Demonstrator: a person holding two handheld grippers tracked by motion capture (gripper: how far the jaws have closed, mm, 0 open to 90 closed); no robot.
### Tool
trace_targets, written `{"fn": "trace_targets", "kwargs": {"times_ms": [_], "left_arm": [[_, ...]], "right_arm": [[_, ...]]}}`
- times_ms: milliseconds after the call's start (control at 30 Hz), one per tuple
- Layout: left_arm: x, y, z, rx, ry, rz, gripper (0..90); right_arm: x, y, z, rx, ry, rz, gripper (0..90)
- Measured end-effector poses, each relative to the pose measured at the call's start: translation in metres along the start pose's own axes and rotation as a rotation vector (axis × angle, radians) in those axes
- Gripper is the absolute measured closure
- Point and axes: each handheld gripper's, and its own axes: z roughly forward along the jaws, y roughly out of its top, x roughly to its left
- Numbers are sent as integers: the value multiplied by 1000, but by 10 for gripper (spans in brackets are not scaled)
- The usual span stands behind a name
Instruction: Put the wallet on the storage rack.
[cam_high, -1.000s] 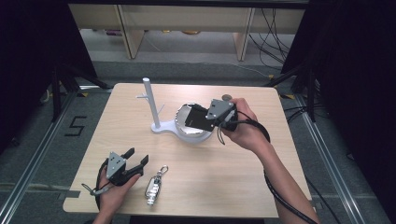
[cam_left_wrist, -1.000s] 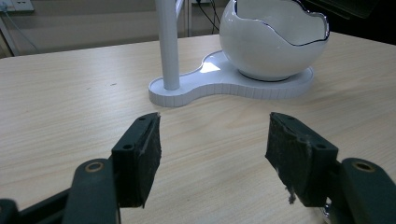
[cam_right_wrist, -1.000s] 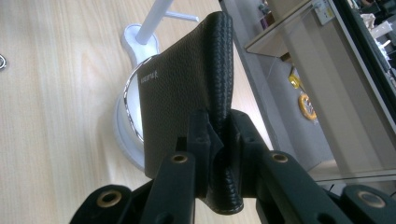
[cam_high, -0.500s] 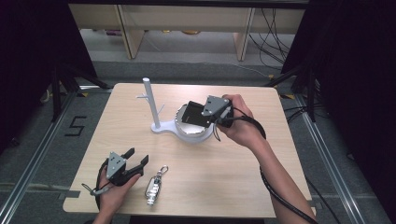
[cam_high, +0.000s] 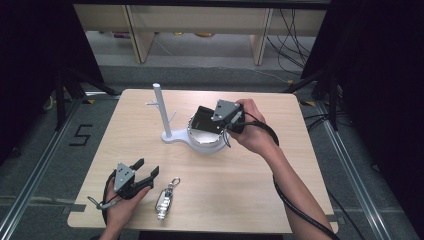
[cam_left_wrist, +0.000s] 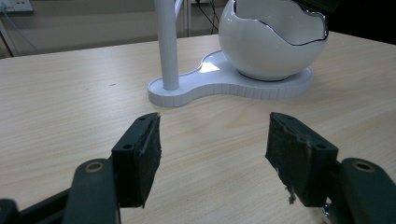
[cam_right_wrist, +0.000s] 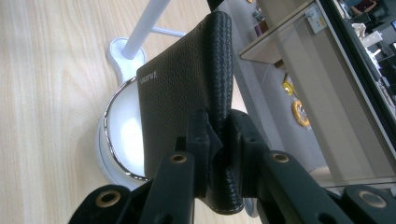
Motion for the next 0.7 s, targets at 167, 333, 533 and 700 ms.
{"fn": "trace_targets", "kwargs": {"times_ms": [167, 333, 533, 700], "left_arm": [[0, 0, 0, 0, 0, -1, 346], [0, 0, 0, -1, -1, 1, 347], [0, 0, 0, 1, -1, -1, 346], [0, 0, 0, -6, -4, -4, 346]], "right_arm": [[2, 1, 4, 13, 9, 29, 803], [2, -1, 13, 15, 15, 31, 799], [3, -5, 22, 22, 25, 43, 796], [4, -7, 30, 29, 32, 48, 796]]}}
